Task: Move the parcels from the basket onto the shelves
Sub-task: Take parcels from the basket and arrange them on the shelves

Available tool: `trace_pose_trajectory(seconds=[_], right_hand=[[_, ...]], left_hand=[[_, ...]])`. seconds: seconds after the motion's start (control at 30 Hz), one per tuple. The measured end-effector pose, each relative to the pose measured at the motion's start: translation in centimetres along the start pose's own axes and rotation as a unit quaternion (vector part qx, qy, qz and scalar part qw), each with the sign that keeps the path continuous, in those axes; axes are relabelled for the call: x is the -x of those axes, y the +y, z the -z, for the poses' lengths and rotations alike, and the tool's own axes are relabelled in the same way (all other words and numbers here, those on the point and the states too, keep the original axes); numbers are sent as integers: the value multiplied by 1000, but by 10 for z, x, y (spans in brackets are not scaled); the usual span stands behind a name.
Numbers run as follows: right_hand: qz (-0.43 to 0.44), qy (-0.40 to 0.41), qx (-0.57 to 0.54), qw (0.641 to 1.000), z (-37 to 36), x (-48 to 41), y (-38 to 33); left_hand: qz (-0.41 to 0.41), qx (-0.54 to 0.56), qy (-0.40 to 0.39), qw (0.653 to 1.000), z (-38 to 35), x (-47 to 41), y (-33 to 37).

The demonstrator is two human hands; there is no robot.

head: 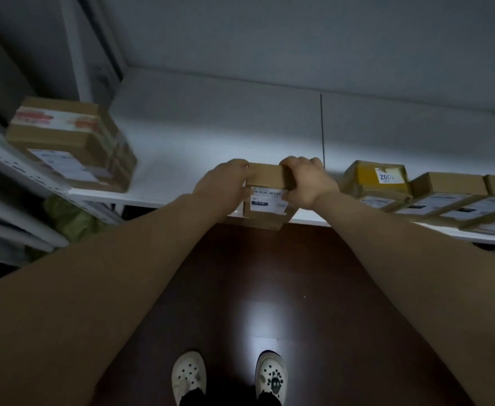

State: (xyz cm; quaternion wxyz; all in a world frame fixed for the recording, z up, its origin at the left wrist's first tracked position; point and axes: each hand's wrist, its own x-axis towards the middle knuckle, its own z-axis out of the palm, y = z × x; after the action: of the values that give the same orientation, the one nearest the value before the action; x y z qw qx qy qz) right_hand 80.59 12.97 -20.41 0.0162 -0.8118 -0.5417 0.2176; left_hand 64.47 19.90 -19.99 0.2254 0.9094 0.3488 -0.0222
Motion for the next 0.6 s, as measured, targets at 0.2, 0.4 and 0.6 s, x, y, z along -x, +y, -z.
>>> trace_pose_trajectory(seconds=[0.2, 0.4, 0.6], right_hand=[[3, 4, -26, 1000, -16, -29, 13], [21, 10, -50, 998, -12, -55, 11], [31, 6, -54, 998, -9, -65, 12]], left_hand=[[15, -29, 1, 999, -21, -25, -4], [36, -12, 35, 999, -32, -37, -18], [59, 2, 51, 997, -33, -44, -21]])
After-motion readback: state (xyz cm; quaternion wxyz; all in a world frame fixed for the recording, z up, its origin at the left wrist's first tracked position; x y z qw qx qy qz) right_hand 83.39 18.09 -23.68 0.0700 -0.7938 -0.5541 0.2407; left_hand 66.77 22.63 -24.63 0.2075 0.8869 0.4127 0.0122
